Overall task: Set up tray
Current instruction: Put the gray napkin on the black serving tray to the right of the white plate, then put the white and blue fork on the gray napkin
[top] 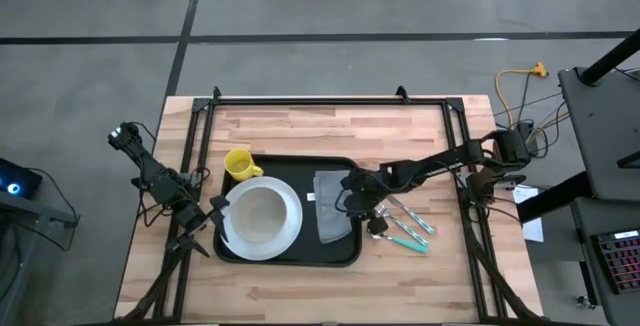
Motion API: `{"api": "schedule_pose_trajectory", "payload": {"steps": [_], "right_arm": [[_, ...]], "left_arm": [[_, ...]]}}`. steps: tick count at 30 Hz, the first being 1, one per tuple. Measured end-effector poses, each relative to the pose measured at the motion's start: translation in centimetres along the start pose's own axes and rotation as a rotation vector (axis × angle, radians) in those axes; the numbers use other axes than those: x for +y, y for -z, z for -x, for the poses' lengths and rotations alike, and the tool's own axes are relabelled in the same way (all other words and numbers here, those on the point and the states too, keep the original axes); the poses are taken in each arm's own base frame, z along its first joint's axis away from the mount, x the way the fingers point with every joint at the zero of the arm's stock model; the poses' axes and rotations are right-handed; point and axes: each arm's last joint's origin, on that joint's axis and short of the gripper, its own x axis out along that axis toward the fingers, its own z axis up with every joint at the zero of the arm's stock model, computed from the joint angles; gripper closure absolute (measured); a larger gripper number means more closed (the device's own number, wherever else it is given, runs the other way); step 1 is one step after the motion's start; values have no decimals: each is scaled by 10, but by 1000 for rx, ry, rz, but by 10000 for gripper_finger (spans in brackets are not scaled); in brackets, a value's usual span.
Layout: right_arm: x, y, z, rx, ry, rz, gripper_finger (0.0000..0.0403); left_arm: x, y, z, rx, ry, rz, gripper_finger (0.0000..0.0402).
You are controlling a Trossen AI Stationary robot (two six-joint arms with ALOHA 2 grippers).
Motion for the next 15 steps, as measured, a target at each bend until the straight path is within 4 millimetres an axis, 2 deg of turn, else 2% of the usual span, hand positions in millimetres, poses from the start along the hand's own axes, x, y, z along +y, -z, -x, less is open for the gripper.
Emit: {"api": "schedule_pose_trajectory", "payload": {"steps": [7,11,15], "right_arm": [[3,6,3,69,-20,-32,262],[6,12,9,183,-53,-69,238],[6,5,14,201,-55,-74,227]], "left_arm": [[0,0,0,0,0,0,147],[0,0,0,0,-1,0,147],[0,0,0,0,0,0,147]]}}
